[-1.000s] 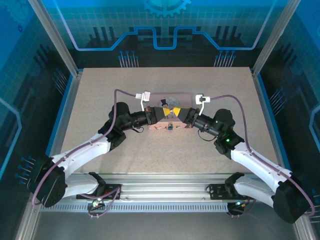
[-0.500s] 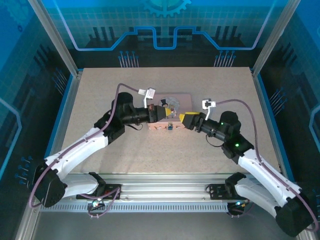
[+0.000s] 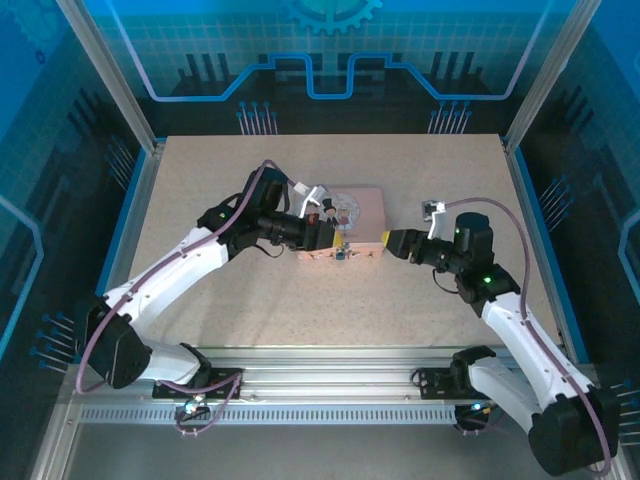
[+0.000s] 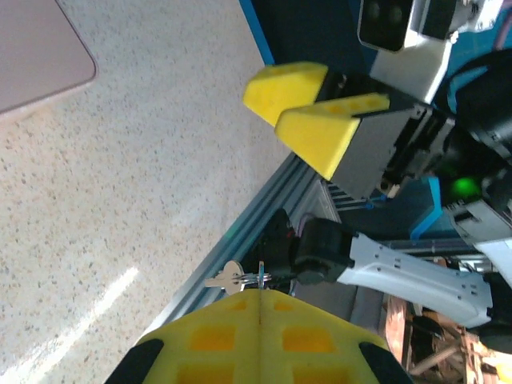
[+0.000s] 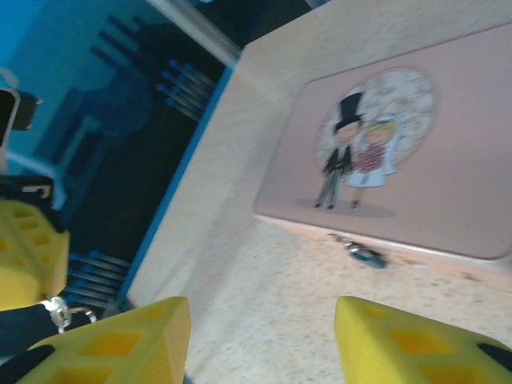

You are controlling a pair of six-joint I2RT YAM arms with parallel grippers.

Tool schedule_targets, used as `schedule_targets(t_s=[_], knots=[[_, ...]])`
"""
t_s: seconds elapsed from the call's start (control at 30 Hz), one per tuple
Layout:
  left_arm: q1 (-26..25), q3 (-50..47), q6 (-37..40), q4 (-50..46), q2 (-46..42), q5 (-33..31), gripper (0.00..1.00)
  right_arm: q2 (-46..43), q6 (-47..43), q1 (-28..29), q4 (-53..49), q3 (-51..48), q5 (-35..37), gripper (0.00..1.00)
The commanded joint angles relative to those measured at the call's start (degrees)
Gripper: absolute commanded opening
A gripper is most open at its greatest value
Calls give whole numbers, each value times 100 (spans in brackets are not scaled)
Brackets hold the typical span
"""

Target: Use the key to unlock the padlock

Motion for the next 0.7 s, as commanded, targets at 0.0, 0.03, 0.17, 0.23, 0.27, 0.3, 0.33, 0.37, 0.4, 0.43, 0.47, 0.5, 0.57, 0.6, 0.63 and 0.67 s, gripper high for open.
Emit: schedule_targets(t_s=[0.0, 0.03, 0.17, 0.23, 0.27, 0.3, 0.33, 0.37, 0.4, 0.43, 0.47, 0.5, 0.57, 0.6, 0.63, 0.67], knots=[[15, 264, 266, -350, 50, 434, 0, 141, 759, -11, 1506, -271, -1286, 51], [15, 255, 279, -322, 45, 470, 0, 172, 850, 33, 1637, -289, -1345, 52], [15, 89, 145, 6, -44, 494, 0, 181, 1211, 297, 2467, -416, -1399, 57], [6, -48, -4, 294, -103, 524, 0, 182, 1263, 537, 2634, -406, -1325, 58], [6, -98, -54, 397, -116, 540, 0, 190, 1278, 649, 2689, -402, -1277, 59], [-1, -145, -100, 507, -143, 546, 0, 199, 1272, 790, 2731, -379, -1212, 59], [-11, -190, -148, 596, -159, 554, 0, 219, 1263, 902, 2756, -352, -1157, 59], [-18, -224, -189, 666, -168, 574, 0, 249, 1247, 997, 2756, -323, -1108, 59], [-24, -245, -211, 732, -178, 588, 0, 285, 1260, 1079, 2818, -316, -1076, 58], [-41, -246, -206, 739, -179, 592, 0, 325, 1297, 1151, 2938, -316, -1064, 56], [-51, -250, -196, 737, -187, 594, 0, 355, 1307, 1201, 2980, -295, -1047, 54], [-50, -261, -195, 727, -196, 587, 0, 390, 1303, 1237, 2968, -256, -1031, 52], [-60, -287, -197, 743, -231, 592, 0, 419, 1285, 1288, 3008, -229, -1040, 46], [-64, -304, -195, 752, -253, 580, 0, 419, 1268, 1300, 2991, -209, -1034, 44], [-60, -315, -188, 755, -274, 576, 0, 436, 1243, 1310, 2973, -191, -1058, 41], [-59, -318, -182, 753, -292, 576, 0, 445, 1220, 1321, 2941, -174, -1077, 41]])
